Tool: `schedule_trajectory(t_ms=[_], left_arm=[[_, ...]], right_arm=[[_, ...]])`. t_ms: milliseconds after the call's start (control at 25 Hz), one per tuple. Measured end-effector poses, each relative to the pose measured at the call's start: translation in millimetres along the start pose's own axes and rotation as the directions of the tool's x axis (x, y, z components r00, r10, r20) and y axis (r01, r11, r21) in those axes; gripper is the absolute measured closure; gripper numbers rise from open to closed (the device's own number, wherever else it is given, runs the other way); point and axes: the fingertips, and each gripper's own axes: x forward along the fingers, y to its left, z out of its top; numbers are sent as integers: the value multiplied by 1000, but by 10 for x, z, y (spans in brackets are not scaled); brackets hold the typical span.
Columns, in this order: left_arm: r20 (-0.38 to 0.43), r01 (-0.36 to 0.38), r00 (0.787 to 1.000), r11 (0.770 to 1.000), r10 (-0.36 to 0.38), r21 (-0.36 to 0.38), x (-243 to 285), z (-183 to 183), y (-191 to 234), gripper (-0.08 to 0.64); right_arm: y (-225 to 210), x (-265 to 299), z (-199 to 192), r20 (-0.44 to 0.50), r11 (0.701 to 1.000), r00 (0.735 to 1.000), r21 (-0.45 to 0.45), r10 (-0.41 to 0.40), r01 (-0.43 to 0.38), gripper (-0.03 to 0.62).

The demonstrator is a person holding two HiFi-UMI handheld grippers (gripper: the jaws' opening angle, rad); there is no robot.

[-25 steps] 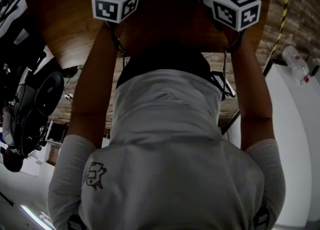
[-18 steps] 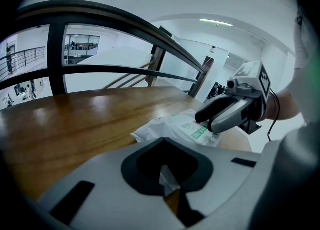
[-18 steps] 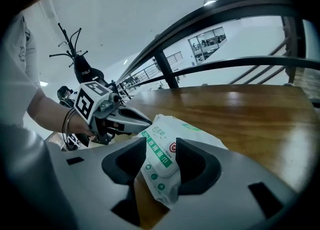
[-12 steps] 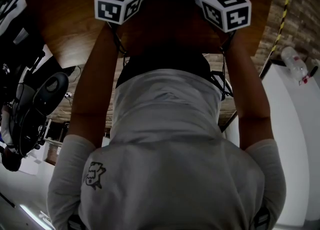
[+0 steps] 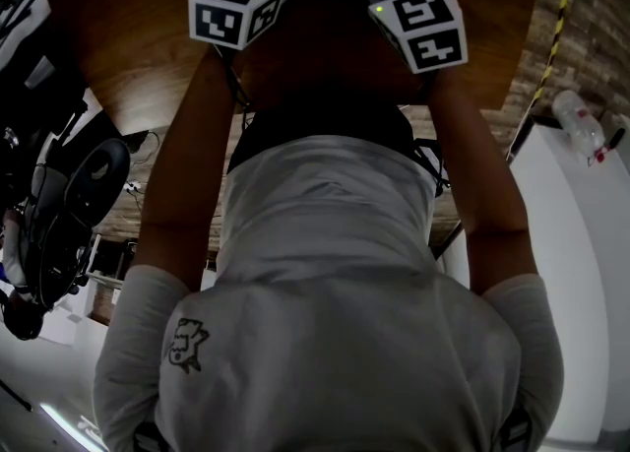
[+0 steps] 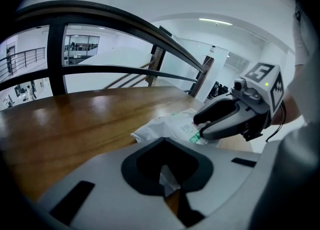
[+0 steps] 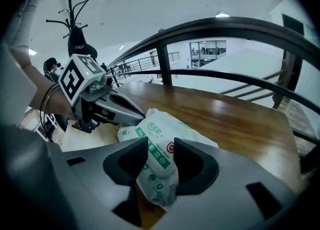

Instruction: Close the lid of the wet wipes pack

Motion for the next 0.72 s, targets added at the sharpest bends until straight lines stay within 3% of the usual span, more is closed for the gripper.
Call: schedule_trajectory(t_ms=[200,720], left_arm=[[2,3,1000,1000,-3,-2,13,17,25,546],[24,-15,1000,1000,15,-10,25,31,42,546]], right_arm=[[-12,25,13,33,998,999,-50,-42,44,422],[-36,31,19,63,998,997,-34,-50,52,422]])
